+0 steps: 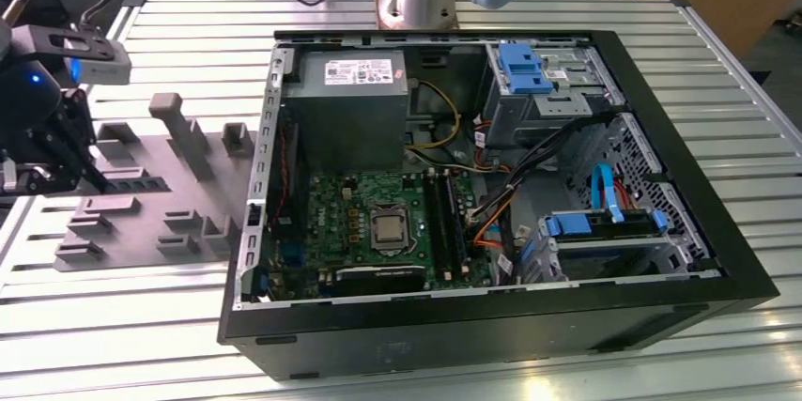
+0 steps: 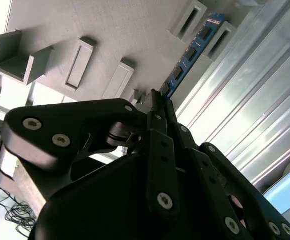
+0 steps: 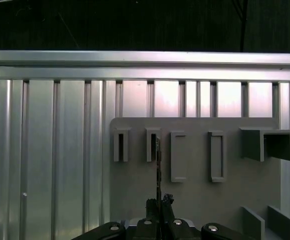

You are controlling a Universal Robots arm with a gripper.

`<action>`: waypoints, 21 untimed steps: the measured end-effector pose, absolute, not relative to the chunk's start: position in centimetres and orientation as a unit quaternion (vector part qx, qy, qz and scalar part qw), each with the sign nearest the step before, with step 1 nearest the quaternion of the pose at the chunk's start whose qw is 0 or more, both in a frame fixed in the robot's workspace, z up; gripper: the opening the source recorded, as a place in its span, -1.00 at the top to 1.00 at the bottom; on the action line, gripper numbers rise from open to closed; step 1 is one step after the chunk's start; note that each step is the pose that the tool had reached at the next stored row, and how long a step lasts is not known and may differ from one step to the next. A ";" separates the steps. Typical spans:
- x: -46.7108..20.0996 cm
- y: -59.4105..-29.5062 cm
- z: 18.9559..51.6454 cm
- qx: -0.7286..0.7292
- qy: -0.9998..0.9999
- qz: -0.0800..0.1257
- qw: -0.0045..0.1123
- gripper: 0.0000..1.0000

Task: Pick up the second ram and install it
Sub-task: 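Pick up the second ram and move it above second insertion slot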

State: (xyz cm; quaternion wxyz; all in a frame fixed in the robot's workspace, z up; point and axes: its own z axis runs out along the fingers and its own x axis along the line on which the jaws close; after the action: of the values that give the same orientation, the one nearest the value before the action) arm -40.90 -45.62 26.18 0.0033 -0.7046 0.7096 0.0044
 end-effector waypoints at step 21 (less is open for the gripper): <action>-40.9 -45.6 26.7 -0.705 0.710 0.004 0.003 0.73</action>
State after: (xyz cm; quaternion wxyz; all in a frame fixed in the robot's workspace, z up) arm -40.90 -45.58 26.74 0.0032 -0.7046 0.7096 0.0043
